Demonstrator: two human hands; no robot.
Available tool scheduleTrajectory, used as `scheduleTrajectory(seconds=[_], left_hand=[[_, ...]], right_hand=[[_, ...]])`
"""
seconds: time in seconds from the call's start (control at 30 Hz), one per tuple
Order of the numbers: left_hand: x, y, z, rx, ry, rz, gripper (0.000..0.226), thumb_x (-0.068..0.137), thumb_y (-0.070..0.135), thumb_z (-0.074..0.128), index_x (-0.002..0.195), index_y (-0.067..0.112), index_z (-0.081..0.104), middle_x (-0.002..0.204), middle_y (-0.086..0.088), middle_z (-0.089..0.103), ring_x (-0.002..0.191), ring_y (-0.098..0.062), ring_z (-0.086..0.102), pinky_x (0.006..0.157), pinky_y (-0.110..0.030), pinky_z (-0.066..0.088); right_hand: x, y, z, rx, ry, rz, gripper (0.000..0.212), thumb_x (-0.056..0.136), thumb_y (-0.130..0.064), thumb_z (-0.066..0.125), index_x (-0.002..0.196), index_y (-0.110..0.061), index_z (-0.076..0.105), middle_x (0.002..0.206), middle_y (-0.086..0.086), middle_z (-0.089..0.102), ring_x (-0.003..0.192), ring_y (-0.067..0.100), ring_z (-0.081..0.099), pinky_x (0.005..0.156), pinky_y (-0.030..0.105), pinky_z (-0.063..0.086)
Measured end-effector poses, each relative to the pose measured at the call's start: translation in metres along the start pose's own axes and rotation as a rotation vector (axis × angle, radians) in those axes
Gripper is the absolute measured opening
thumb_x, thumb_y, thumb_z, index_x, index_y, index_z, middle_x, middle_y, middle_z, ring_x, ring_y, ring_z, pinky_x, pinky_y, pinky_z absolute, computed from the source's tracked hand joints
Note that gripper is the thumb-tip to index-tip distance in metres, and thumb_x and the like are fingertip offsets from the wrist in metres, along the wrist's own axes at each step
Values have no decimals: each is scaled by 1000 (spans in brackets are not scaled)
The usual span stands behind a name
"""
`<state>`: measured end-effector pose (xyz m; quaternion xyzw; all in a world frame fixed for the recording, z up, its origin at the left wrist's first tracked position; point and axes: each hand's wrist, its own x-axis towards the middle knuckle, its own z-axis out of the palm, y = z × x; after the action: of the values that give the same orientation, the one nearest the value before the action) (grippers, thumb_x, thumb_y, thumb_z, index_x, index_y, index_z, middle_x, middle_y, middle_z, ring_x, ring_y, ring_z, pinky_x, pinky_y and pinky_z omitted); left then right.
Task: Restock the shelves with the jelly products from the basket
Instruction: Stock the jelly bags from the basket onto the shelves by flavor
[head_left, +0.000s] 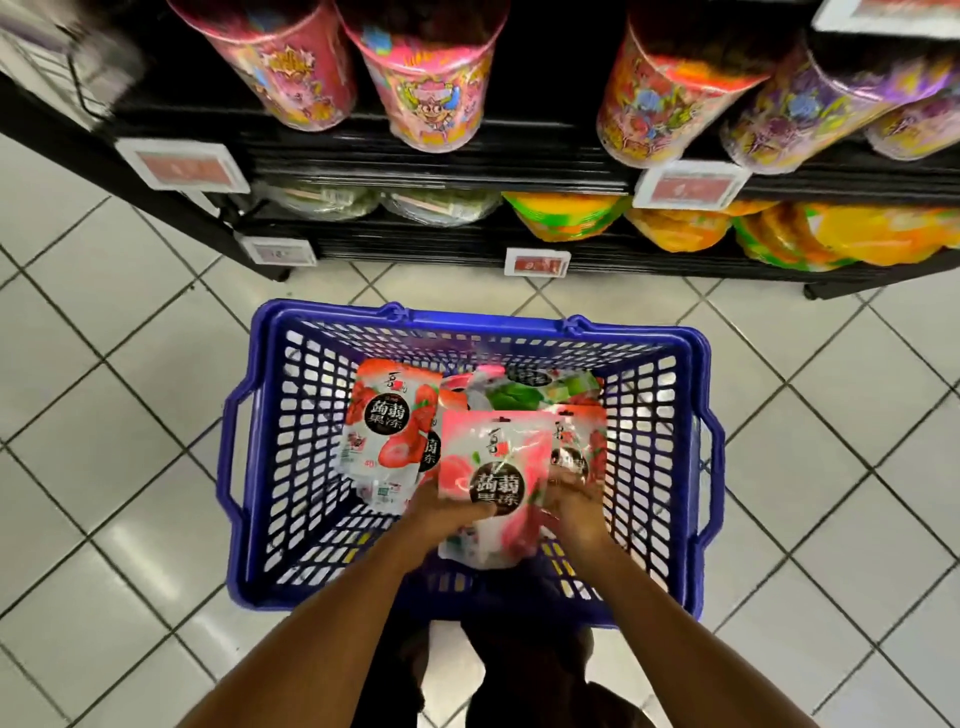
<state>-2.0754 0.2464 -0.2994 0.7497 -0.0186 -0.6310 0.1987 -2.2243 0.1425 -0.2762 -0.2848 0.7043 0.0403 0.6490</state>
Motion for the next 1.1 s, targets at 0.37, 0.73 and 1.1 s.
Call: scheduleTrajectory(seconds=[0.37,0.73,1.1], left_hand=[[17,-30,-98,-126,419,-193,56,74,28,83,113,-3,60,101,-8,62,87,-23,57,77,-31,43],[8,-30,-88,-126,318,-138,67,77,31,81,129,-1,54,123,-19,62,107,-32,61,84,-36,50],[-22,-19,-77,-167,276,-115,18,81,23,77,82,17,61,82,-5,68,74,-19,64,56,-24,45]], right_hand=[[24,-55,47,419,16,34,29,101,-7,47,124,8,54,111,22,61,90,32,62,80,38,54],[43,-53,22,293,24,154,20,89,1,61,109,-4,59,88,11,68,73,17,65,52,25,57],[9,13,-38,-228,491,177,31,93,-16,58,101,13,63,97,26,65,74,34,56,53,32,38]])
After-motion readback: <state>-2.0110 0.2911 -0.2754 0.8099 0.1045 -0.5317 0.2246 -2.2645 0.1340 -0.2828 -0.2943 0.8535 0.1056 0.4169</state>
